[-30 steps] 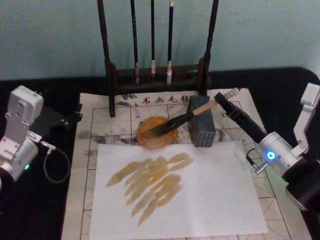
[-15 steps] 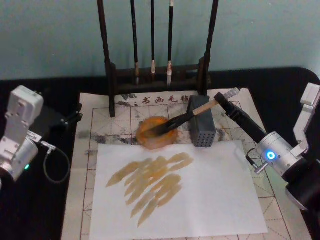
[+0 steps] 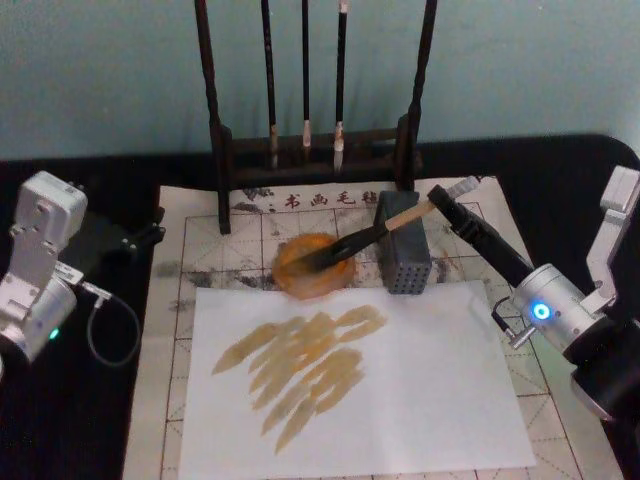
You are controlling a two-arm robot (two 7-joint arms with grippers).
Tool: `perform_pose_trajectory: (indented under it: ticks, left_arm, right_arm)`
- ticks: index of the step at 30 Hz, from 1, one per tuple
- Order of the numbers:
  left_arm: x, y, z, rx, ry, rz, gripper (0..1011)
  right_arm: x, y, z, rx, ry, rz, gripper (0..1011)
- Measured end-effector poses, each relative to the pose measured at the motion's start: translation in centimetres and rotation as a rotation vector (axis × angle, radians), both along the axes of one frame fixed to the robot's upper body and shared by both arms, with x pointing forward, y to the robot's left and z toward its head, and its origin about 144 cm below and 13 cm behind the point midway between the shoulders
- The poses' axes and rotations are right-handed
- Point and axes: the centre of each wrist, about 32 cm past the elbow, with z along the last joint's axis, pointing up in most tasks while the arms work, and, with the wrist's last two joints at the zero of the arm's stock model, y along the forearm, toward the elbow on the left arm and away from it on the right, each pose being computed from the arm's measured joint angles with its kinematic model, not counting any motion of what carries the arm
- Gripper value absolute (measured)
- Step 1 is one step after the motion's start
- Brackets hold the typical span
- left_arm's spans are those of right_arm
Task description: Pick up the brush from the inkstone, write on the paper, then place the brush back to its original position.
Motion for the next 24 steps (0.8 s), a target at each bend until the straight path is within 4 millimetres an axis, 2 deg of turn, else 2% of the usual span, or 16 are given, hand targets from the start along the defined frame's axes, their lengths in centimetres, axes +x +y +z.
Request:
perform_pose_trajectory:
  ticks: [4, 10, 11, 16, 17, 24]
  left_arm:
    - [0.0, 0.0, 0.0, 0.0, 0.0, 0.0, 1001]
    - [0.0, 0.0, 0.0, 0.0, 0.0, 0.0, 1001]
    - [0.0, 0.0, 0.0, 0.0, 0.0, 0.0, 1001]
    - [0.0, 0.0, 0.0, 0.0, 0.0, 0.0, 1001]
    - [0.0, 0.0, 0.0, 0.0, 0.0, 0.0, 1001]
    - [0.0, 0.0, 0.0, 0.0, 0.0, 0.0, 1001]
  right_arm:
    - [-0.01, 0.02, -0.01, -0.001, 0.0, 0.001, 282]
    - [0.0, 0.02, 0.0, -0.001, 0.0, 0.001, 511]
    - [0.0, 0.02, 0.0, -0.001, 0.0, 0.001, 511]
    - [0.01, 0.01, 0.01, 0.0, -0.001, 0.001, 672]
    - [0.01, 0.01, 0.01, 0.0, -0.001, 0.001, 731]
    - [0.01, 0.01, 0.01, 0.0, -0.001, 0.0, 895]
